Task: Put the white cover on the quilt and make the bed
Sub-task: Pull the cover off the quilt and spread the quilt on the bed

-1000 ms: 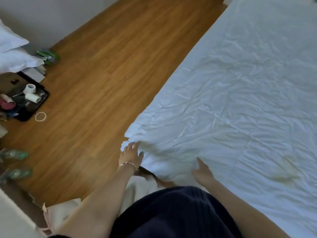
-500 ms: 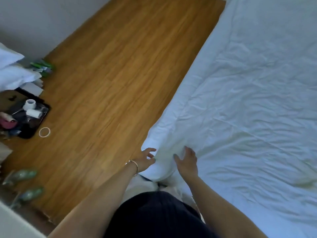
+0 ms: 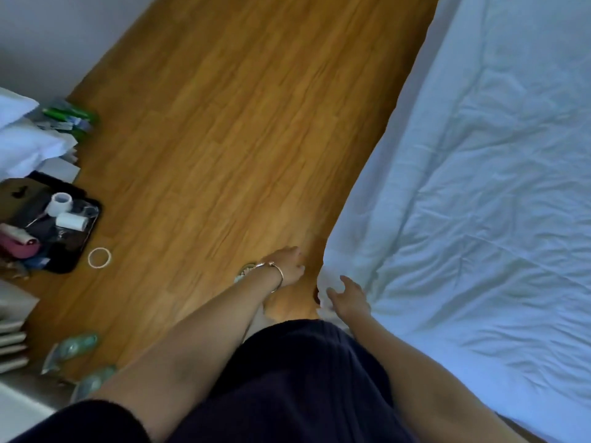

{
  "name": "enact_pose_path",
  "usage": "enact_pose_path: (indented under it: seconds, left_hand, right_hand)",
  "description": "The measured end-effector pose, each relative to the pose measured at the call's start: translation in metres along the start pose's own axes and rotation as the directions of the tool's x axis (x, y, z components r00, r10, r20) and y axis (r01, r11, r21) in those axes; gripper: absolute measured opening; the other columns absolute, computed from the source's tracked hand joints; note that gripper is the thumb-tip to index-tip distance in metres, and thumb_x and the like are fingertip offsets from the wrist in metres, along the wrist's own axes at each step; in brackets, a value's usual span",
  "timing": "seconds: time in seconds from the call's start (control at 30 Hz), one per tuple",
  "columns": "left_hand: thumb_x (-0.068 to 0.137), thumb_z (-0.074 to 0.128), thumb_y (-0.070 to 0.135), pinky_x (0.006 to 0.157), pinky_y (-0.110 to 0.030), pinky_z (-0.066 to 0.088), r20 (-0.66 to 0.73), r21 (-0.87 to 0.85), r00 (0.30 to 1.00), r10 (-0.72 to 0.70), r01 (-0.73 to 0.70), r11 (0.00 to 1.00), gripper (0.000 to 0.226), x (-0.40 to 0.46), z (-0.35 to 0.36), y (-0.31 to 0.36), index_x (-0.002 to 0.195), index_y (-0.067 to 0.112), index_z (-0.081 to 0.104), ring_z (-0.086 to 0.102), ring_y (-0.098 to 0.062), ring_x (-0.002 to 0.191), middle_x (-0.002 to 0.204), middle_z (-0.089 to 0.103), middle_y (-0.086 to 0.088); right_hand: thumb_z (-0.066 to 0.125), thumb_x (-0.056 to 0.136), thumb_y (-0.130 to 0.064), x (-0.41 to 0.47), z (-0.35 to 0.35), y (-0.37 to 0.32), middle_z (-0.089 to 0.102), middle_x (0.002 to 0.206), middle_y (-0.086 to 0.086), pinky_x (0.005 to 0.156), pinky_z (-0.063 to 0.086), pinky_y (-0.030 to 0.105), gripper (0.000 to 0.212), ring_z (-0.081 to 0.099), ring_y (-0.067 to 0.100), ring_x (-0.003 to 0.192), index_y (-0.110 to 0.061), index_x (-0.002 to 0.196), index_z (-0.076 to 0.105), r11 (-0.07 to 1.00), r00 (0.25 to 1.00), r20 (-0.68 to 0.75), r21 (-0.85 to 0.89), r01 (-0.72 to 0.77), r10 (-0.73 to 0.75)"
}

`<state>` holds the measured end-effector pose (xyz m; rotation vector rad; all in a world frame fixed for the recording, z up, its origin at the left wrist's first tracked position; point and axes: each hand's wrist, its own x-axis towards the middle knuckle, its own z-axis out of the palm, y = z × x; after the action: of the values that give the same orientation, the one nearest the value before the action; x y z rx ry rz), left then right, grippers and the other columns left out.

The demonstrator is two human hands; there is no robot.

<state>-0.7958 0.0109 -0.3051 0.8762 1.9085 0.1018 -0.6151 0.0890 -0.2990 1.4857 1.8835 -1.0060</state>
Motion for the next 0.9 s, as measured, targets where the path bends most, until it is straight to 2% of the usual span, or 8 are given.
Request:
enact_pose_path:
  seconds: [0.1,0.17,0.33,0.43,0.53,0.6,0.73,0.9]
  left_hand:
    - [0.098,0.044,0.038,0.106,-0.040,0.038,-0.055,-0.068,0.995,-0.089,0.085,0.994,0.057,-0.014,-0.037,-0.029,0.147,0.014,0.029,0.037,-0.027,0.134,0.152,0.027,-0.007]
    - [0.098,0.043,0.038,0.105,-0.041,0.039,-0.054,-0.048,0.995,-0.088,0.085,0.995,0.054,-0.011,-0.053,-0.040,0.144,0.012,0.031,0.038,-0.028,0.133,0.149,0.030,-0.009]
    - [0.098,0.037,0.040,0.099,-0.039,0.043,0.040,0.146,0.999,0.026,-0.031,0.989,0.050,0.023,-0.088,-0.030,0.142,0.015,0.036,0.042,-0.026,0.130,0.146,0.037,-0.005]
    - [0.097,0.035,0.038,0.092,-0.038,0.048,0.160,0.284,0.986,0.055,-0.099,0.954,0.044,0.052,-0.102,-0.016,0.135,0.018,0.044,0.053,-0.024,0.114,0.134,0.050,-0.005]
    - [0.098,0.035,0.032,0.082,-0.031,0.050,0.178,0.364,0.981,0.080,-0.141,0.921,0.032,0.086,-0.121,0.001,0.123,0.022,0.053,0.058,-0.019,0.101,0.124,0.059,0.000]
    - [0.098,0.036,0.032,0.084,-0.031,0.050,0.190,0.401,0.975,0.111,-0.181,0.898,0.032,0.111,-0.138,0.023,0.123,0.025,0.055,0.059,-0.018,0.104,0.124,0.060,0.002]
    - [0.099,0.038,0.033,0.087,-0.030,0.049,0.274,0.499,0.946,0.171,-0.292,0.816,0.038,0.167,-0.198,0.090,0.132,0.020,0.051,0.059,-0.020,0.109,0.125,0.061,-0.001]
    - [0.100,0.038,0.033,0.089,-0.033,0.048,0.258,0.616,0.924,0.282,-0.382,0.689,0.039,0.244,-0.263,0.203,0.136,0.022,0.047,0.055,-0.020,0.110,0.131,0.054,0.001]
  right_hand:
    - [0.050,0.095,-0.046,-0.001,0.002,-0.039,0.028,0.158,0.000,0.114,0.030,0.048,0.063,0.033,0.027,0.140,-0.028,0.151,0.028,0.998,0.997,0.070,-0.057,0.023,-0.019]
    - [0.051,0.096,-0.043,0.006,-0.011,-0.070,0.030,0.157,0.000,0.113,0.032,0.046,0.061,0.033,0.027,0.140,-0.027,0.151,0.030,0.999,0.998,0.028,0.001,0.053,-0.053]
    - [0.049,0.099,-0.037,0.028,-0.061,-0.131,0.035,0.155,0.005,0.111,0.031,0.040,0.058,0.034,0.026,0.140,-0.019,0.151,0.032,0.966,0.988,-0.143,0.243,0.086,-0.052]
    - [0.048,0.099,-0.038,0.031,-0.073,-0.138,0.039,0.152,0.008,0.112,0.031,0.040,0.056,0.035,0.027,0.139,-0.014,0.149,0.036,0.943,0.989,-0.150,0.331,0.033,0.018]
    - [0.043,0.101,-0.042,0.048,-0.078,-0.127,0.045,0.146,0.010,0.109,0.035,0.041,0.050,0.042,0.029,0.133,-0.013,0.143,0.043,0.929,0.991,-0.102,0.367,-0.046,0.089]
    - [0.046,0.099,-0.041,0.073,-0.092,-0.111,0.039,0.150,0.006,0.111,0.033,0.040,0.054,0.039,0.027,0.136,-0.018,0.147,0.038,0.900,0.989,-0.053,0.423,-0.101,0.136]
    - [0.050,0.096,-0.023,0.140,-0.158,-0.091,0.037,0.151,0.008,0.110,0.036,0.039,0.056,0.042,0.027,0.134,-0.018,0.150,0.032,0.818,0.972,-0.056,0.552,-0.161,0.230]
    - [0.052,0.097,-0.024,0.208,-0.269,-0.100,0.033,0.153,0.007,0.105,0.040,0.038,0.059,0.043,0.027,0.132,-0.022,0.151,0.030,0.743,0.951,-0.204,0.668,-0.039,0.233]
